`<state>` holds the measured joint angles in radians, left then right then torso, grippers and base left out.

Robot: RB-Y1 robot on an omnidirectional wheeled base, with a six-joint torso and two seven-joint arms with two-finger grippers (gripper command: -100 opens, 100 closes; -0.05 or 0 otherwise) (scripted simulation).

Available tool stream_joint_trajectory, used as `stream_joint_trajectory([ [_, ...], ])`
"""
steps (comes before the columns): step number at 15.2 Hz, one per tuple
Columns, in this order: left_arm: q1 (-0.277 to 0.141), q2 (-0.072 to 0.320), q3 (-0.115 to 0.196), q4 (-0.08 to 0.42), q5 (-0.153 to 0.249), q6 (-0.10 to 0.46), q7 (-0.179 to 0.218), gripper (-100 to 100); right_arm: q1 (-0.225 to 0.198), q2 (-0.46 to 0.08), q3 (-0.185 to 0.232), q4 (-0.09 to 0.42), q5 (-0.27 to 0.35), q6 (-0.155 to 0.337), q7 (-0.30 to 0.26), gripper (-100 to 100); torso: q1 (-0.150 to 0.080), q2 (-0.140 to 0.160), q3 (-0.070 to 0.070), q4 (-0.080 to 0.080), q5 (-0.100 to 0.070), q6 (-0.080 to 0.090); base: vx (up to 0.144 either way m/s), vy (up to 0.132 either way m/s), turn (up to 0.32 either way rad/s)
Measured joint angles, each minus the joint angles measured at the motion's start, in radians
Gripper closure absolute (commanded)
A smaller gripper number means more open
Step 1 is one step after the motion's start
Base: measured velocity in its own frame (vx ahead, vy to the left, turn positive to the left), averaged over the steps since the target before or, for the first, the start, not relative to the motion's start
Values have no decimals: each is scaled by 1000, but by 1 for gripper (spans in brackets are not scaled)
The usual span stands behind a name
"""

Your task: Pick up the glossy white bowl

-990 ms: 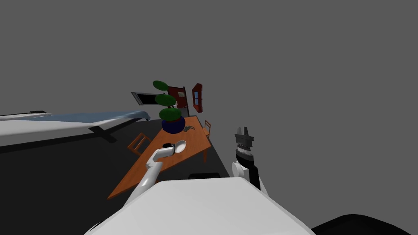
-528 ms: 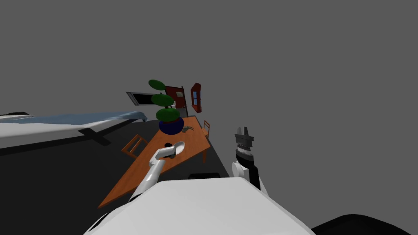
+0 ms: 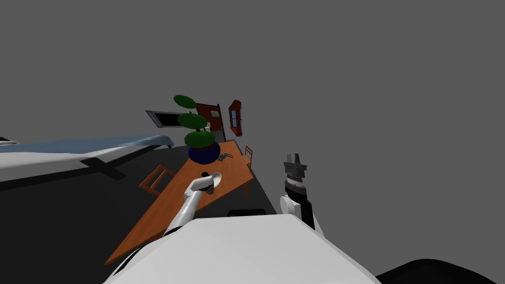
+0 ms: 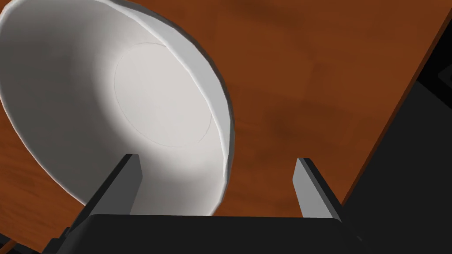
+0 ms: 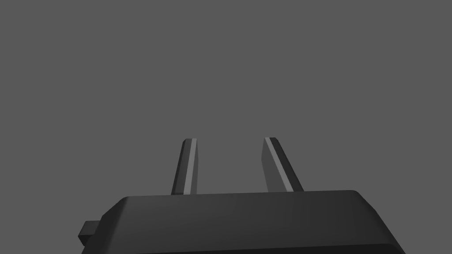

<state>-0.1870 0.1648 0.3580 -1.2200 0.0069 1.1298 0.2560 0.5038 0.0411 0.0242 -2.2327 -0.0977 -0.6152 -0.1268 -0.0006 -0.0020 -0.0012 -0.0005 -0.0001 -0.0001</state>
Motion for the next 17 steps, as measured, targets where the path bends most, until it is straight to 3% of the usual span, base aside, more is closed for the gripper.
stream_joint_trajectory([
  [7, 7, -6, -8, 67, 2, -71, -2, -100, 0, 0, 0, 0, 0, 0, 0, 0, 1, -1, -1, 0, 0, 0, 39, 13, 20],
  [8, 7, -5, -8, 70, 2, -76, -2, 100, 0, 0, 0, 0, 0, 0, 0, 0, 1, 0, 0, 0, 0, 0, 9, 2, 0],
  [13, 8, -6, -8, 71, 2, -74, -3, 100, 0, 0, 0, 0, 0, 0, 0, 0, 1, 2, 1, 1, 0, 0, -6, -2, -6],
  [17, 3, -2, -2, 16, 1, -16, -1, 100, 0, 0, 0, 0, 0, 0, 0, 0, -1, 7, 5, 3, -1, 0, -53, -15, -28],
])
